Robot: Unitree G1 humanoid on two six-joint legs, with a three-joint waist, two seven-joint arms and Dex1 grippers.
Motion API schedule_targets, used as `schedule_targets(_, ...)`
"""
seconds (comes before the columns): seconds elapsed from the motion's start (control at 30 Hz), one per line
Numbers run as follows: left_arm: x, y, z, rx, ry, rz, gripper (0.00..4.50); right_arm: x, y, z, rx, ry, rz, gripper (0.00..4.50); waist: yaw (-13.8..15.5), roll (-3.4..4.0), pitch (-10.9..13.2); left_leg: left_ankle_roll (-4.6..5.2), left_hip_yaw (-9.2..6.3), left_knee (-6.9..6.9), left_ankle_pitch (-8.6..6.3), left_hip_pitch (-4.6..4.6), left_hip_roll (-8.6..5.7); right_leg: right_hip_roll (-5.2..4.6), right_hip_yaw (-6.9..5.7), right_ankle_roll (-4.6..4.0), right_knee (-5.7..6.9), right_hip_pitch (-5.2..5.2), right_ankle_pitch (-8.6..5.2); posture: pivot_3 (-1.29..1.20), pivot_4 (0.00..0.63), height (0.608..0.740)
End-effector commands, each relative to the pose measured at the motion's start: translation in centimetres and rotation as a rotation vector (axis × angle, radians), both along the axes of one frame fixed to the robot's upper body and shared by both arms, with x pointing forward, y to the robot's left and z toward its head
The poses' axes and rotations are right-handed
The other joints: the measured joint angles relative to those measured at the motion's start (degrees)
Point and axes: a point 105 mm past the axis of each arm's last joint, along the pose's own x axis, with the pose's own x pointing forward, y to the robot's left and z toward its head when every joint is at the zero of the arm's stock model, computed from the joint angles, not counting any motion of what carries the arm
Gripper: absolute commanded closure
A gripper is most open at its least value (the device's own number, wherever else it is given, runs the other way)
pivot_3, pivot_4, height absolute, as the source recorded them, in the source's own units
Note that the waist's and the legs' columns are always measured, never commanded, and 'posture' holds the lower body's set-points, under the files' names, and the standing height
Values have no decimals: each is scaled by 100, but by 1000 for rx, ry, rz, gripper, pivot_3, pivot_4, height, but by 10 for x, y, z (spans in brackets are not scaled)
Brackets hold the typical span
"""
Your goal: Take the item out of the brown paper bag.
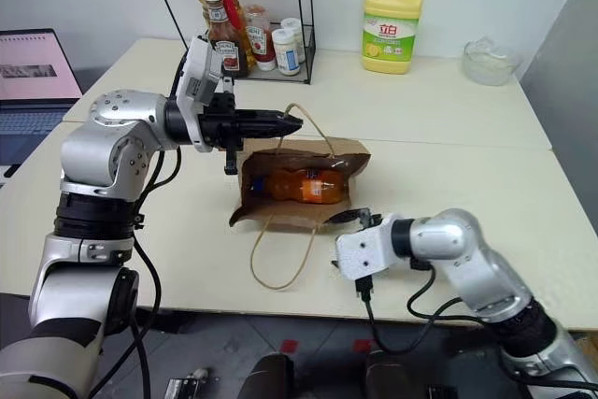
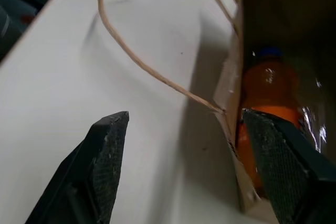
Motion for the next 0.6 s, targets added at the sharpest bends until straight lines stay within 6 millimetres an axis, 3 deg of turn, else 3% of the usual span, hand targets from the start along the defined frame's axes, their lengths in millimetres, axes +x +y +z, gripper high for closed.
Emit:
schedule_targets(0.03,-4,4,10,-6,-43,-12,4500,-12,6,33,98,26,20,849,-1,0,0,0,0,0,0,0,0,0,0,0,0,-1,0,0,150,740)
schedule_targets(0.2,-1,5,9,-9,-30,-5,4500,14,35,57,167,-152,-19,849,-59,2,1,4,1,-1,-2,0,3,4,2,0,7,-11,0,0,150,740)
schedule_targets(0.4,3,8,10,-29,-5,13,4500,37,61,50,148,-350,-34,849,-44,2,2,0,2,-1,0,-18,1,2,2,0,2,-26,0,0,150,740)
schedule_targets(0.6,6,11,14,-55,15,35,4500,53,82,20,14,-502,10,849,-57,2,2,-6,2,-1,4,-22,3,3,1,0,5,-34,0,0,150,740)
